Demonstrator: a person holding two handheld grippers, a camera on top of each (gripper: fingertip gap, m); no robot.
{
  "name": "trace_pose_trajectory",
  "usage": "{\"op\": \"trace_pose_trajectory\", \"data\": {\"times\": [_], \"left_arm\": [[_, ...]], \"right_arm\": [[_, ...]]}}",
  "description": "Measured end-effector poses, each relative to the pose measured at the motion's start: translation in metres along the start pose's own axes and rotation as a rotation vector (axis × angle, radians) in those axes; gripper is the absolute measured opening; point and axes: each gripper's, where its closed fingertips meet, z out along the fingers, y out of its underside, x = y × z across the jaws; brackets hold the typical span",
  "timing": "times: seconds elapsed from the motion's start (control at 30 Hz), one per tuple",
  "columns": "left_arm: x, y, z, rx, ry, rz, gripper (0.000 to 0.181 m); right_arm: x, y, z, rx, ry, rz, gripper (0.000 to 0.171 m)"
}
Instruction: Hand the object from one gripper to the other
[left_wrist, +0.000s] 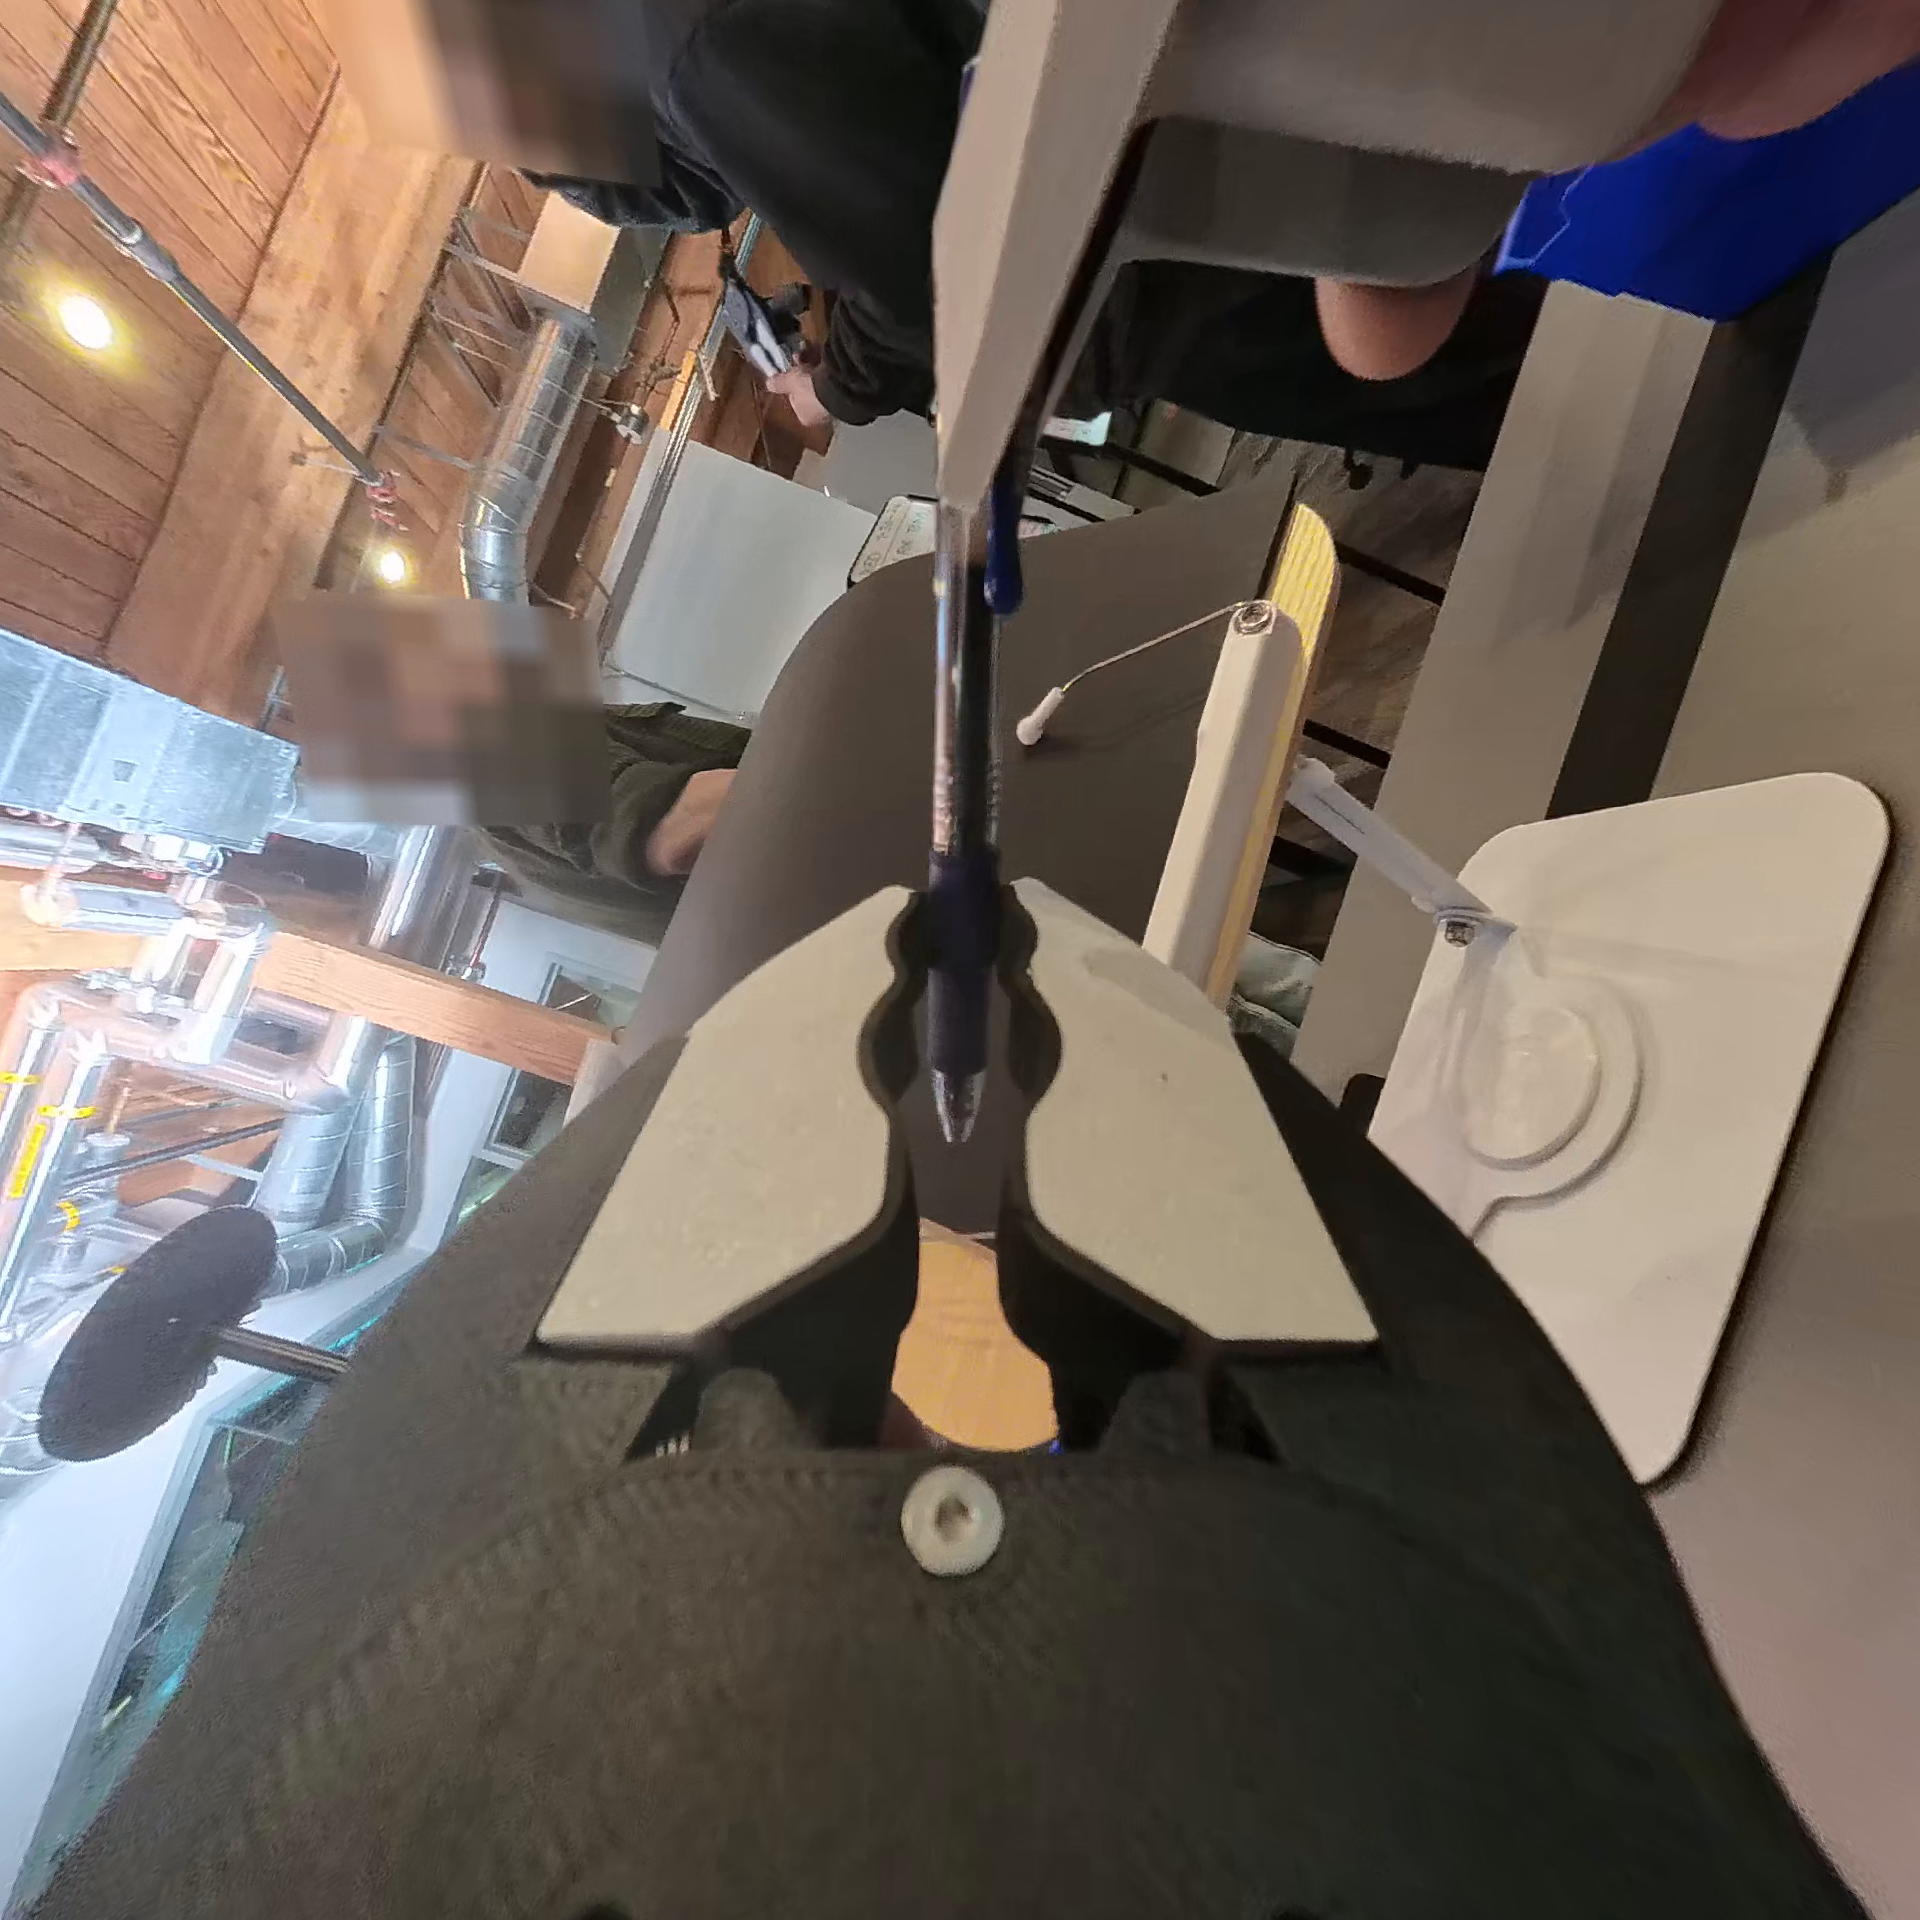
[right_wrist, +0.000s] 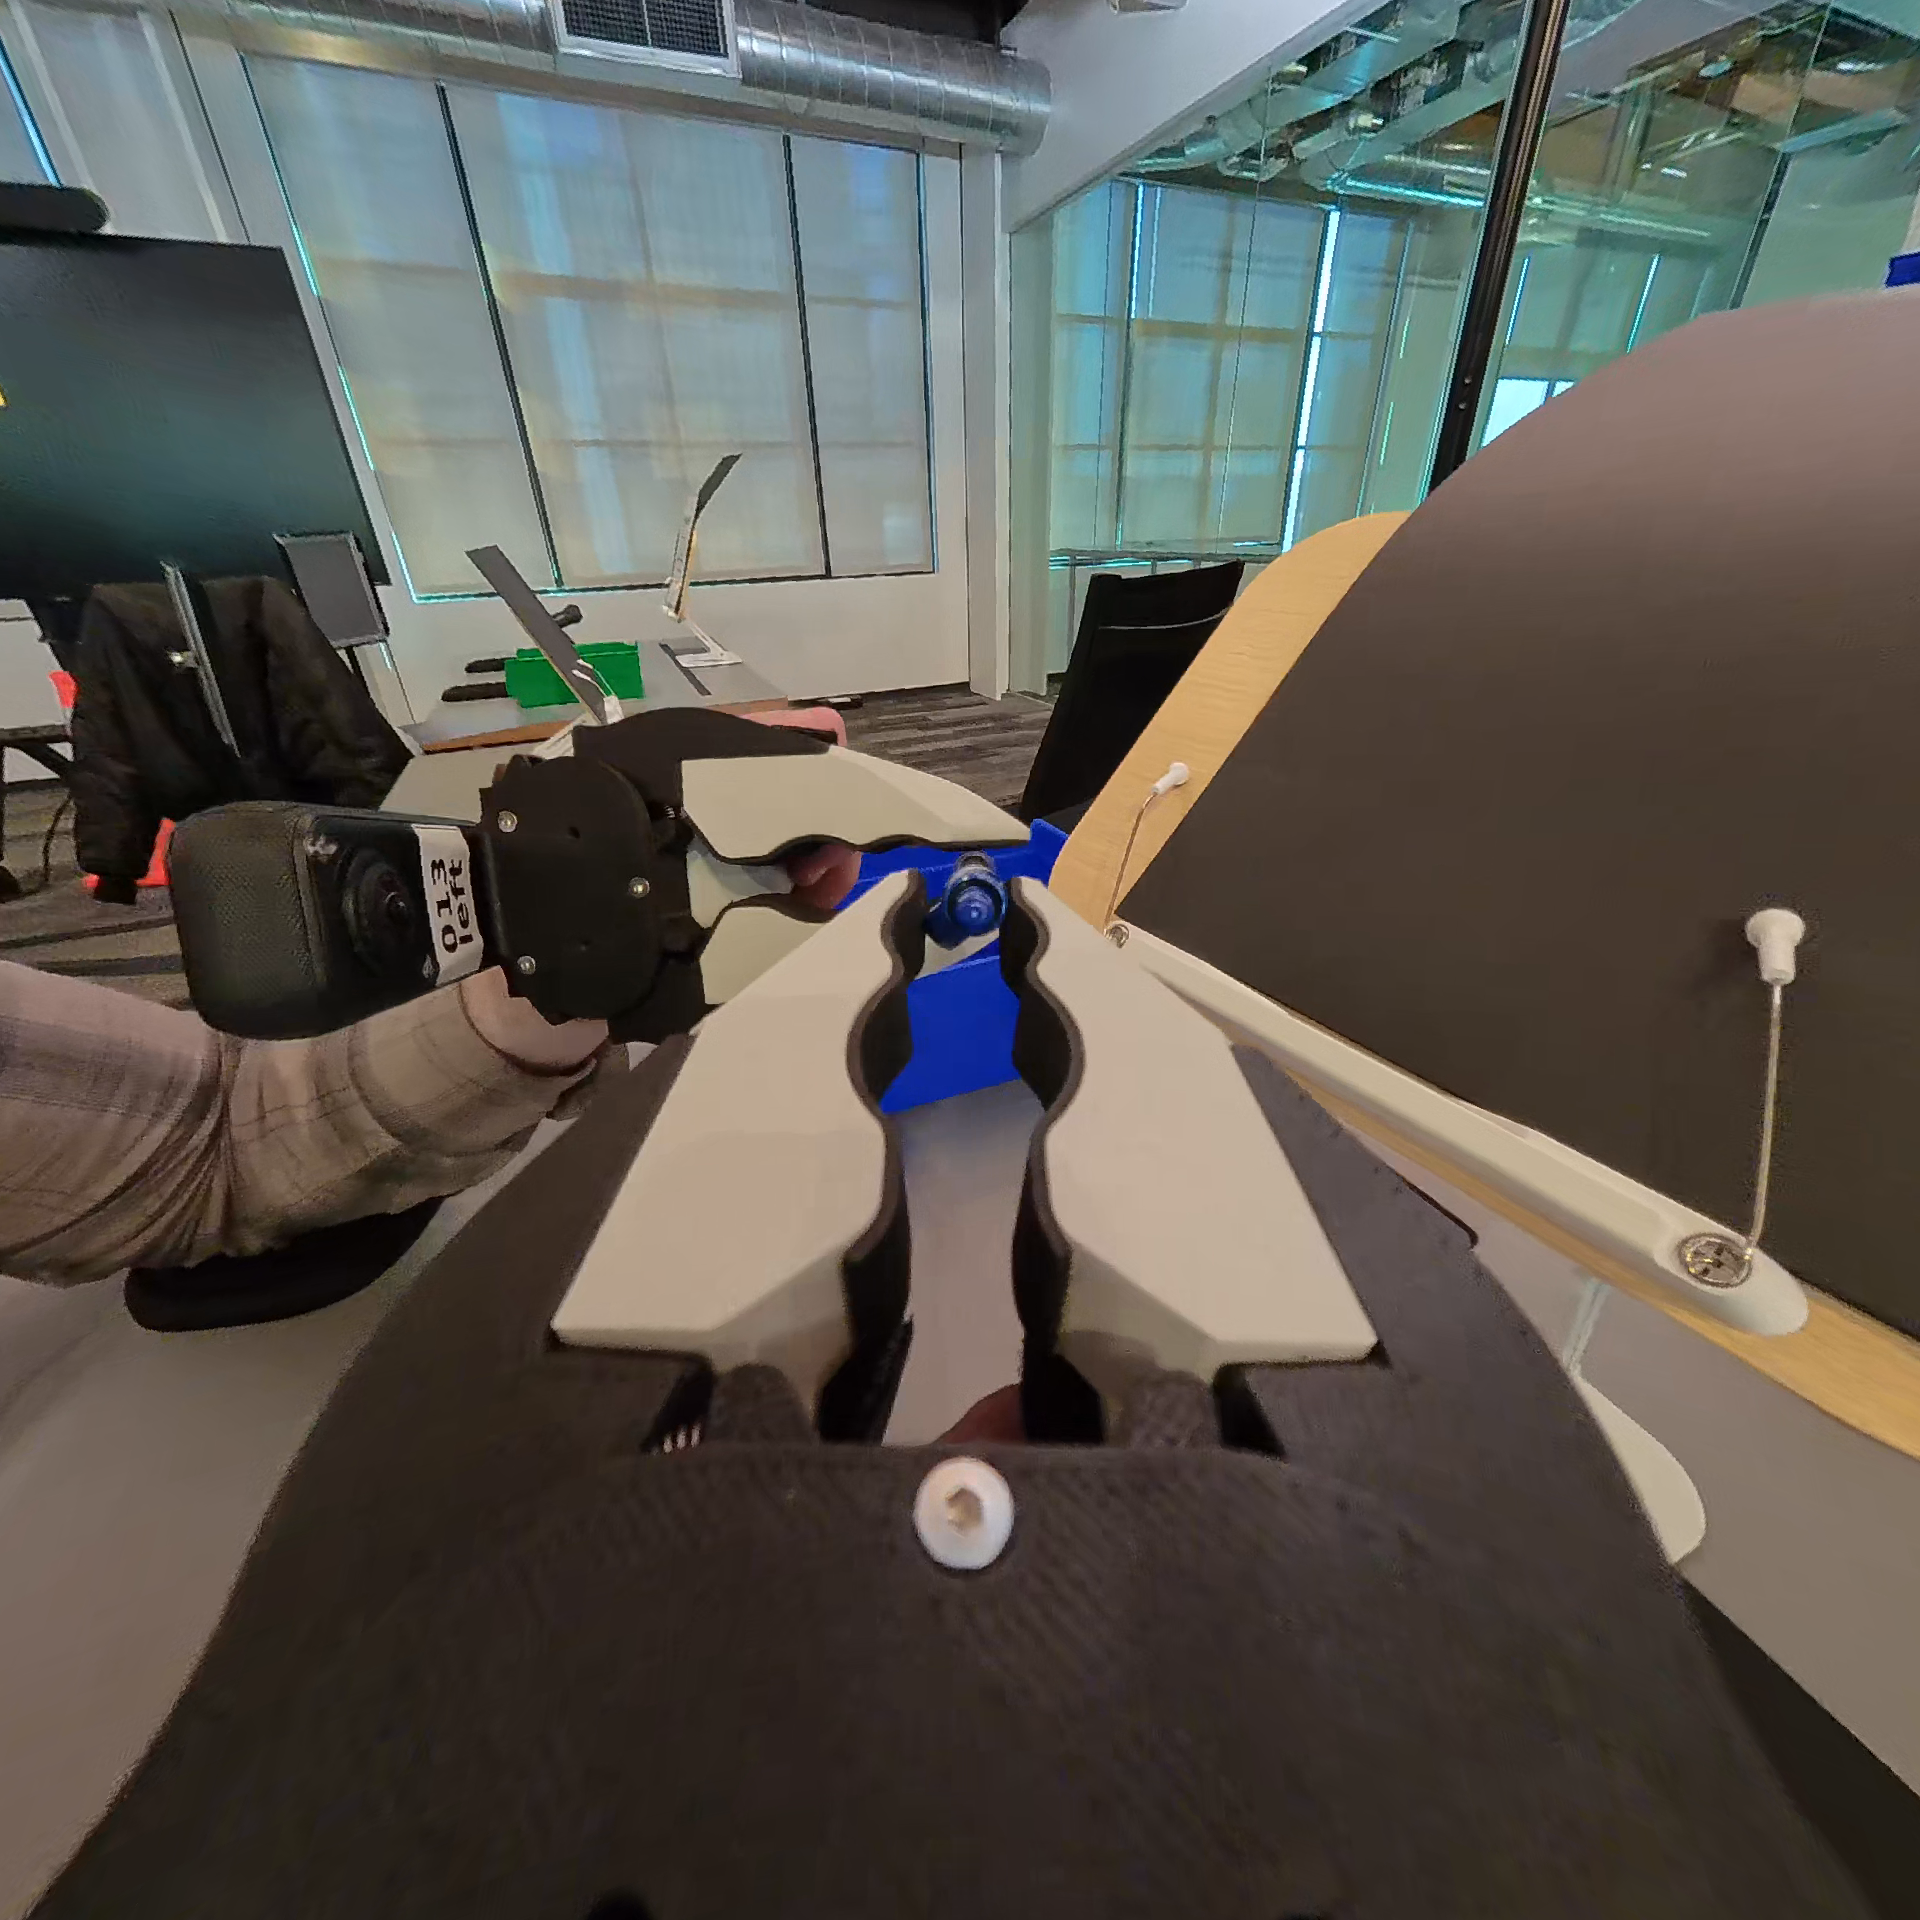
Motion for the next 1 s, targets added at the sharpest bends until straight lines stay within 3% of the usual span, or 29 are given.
{"op": "trace_pose_trajectory", "data": {"times": [0.13, 0.2, 0.5, 0.7, 0.87, 1.0], "left_arm": [[0.001, -0.001, 0.001, 0.002, 0.000, -0.047, 0.011], [0.003, -0.001, 0.003, 0.003, 0.023, -0.111, 0.011], [0.010, -0.015, 0.003, 0.113, 0.226, -0.618, 0.012], [0.028, -0.029, 0.001, 0.152, 0.448, -0.865, 0.012], [0.035, -0.041, -0.003, 0.185, 0.546, -0.971, 0.011], [0.039, -0.053, -0.007, 0.219, 0.637, -1.068, 0.012]], "right_arm": [[0.000, -0.006, 0.000, 0.022, 0.034, -0.038, 0.014], [0.001, -0.008, 0.000, 0.026, 0.060, -0.077, 0.038], [-0.005, -0.018, -0.004, 0.025, 0.130, -0.438, 0.085], [-0.001, -0.007, 0.002, -0.082, 0.232, -0.769, 0.136], [0.002, 0.003, 0.004, -0.146, 0.262, -0.921, 0.156], [0.002, 0.008, 0.006, -0.159, 0.255, -0.936, 0.159]]}}
